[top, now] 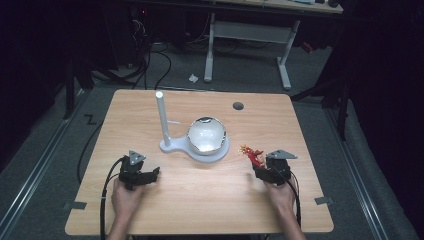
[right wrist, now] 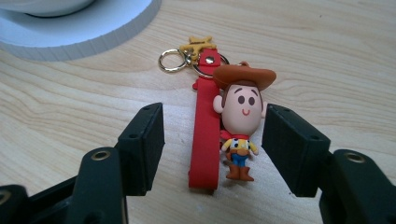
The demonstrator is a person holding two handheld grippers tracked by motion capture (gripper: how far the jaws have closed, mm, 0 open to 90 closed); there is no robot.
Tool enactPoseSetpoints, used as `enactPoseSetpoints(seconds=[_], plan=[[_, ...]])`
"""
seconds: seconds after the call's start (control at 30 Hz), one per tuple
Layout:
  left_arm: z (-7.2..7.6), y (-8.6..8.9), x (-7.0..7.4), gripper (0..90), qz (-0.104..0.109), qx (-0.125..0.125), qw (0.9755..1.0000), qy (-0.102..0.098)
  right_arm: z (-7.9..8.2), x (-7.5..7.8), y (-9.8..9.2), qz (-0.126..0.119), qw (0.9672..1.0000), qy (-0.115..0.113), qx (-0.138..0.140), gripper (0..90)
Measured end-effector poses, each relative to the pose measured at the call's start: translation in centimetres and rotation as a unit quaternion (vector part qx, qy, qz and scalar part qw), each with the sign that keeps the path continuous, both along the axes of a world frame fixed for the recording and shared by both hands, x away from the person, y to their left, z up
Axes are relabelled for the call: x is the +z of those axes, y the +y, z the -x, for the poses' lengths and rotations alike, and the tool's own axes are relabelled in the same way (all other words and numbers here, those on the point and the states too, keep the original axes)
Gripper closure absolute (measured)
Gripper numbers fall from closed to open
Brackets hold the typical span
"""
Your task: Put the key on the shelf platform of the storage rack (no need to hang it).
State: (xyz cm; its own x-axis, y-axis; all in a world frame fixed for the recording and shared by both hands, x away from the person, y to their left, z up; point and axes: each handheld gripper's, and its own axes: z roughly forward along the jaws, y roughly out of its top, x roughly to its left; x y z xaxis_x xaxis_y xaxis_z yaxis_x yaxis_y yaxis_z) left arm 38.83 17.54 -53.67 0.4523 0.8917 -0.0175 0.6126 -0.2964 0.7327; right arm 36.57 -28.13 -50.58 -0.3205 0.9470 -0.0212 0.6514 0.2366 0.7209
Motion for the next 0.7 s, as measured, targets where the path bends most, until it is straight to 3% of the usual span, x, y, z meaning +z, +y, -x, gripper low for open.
enactPoseSetpoints(seconds=[0.1,0.5,0.7], plan=[[0.0,0.0,0.0,20.4,0.0,0.0,1.0,0.0,-0.6,-0.3,0.1,0.011,0.9999,0.006,-0.002,38.7],[0.0,0.0,0.0,20.4,0.0,0.0,1.0,0.0,-2.3,-1.4,0.3,0.018,0.9993,0.028,-0.015,39.4],[0.0,0.0,0.0,20.4,0.0,0.0,1.0,0.0,-2.5,-1.7,0.0,0.019,0.9992,0.03,-0.021,46.9]])
